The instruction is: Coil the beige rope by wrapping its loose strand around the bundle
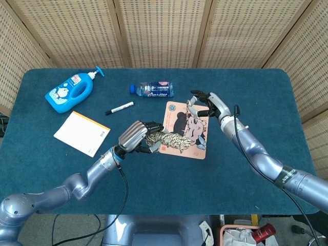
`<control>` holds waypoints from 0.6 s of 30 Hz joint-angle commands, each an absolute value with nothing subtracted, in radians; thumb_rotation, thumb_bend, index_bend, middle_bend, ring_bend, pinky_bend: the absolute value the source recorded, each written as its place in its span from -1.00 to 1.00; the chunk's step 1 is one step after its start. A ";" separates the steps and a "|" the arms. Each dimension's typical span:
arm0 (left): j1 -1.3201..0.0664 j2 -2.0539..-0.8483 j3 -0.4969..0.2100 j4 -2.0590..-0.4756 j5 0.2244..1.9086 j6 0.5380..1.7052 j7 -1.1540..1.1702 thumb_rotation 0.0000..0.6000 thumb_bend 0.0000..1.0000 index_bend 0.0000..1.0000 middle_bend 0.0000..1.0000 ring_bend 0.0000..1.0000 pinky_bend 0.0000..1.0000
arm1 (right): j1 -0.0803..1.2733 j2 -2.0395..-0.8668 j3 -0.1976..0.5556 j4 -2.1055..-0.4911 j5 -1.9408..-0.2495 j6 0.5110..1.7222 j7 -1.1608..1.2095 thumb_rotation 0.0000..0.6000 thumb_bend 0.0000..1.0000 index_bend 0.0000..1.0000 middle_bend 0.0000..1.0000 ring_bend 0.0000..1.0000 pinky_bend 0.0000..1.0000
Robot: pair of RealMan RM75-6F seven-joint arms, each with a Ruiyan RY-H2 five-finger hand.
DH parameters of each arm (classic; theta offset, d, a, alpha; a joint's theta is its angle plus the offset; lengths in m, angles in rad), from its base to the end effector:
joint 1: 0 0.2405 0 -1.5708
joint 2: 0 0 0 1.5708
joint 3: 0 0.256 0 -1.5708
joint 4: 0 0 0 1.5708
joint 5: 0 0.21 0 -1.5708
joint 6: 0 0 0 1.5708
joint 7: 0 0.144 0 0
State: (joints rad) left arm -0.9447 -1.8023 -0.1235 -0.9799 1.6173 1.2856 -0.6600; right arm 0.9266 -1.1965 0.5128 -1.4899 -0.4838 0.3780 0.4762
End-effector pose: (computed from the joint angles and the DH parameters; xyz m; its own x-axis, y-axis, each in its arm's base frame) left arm -0.0645 0.3674 -0.0369 -0.0721 0.3211 0.9443 0.6609 -0.6937 0.2863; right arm -0.0968 -0.4417 0.0978 -0.6098 -0.4511 0.6517 -0.7869 0.2461 -0.5659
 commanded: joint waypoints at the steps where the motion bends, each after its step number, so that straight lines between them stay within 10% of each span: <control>1: -0.939 -1.802 -0.148 -1.011 1.590 1.283 -0.678 1.00 0.70 0.50 0.28 0.18 0.42 | 0.891 -1.200 0.524 -1.476 -0.504 0.322 0.524 1.00 -0.04 0.47 -0.84 -1.00 -1.00; 18: -0.922 -1.829 -0.274 -1.116 1.402 1.180 -0.555 1.00 0.70 0.50 0.28 0.18 0.42 | 0.715 -1.271 0.523 -1.546 -0.744 0.296 0.568 1.00 -0.03 0.47 -0.84 -1.00 -1.00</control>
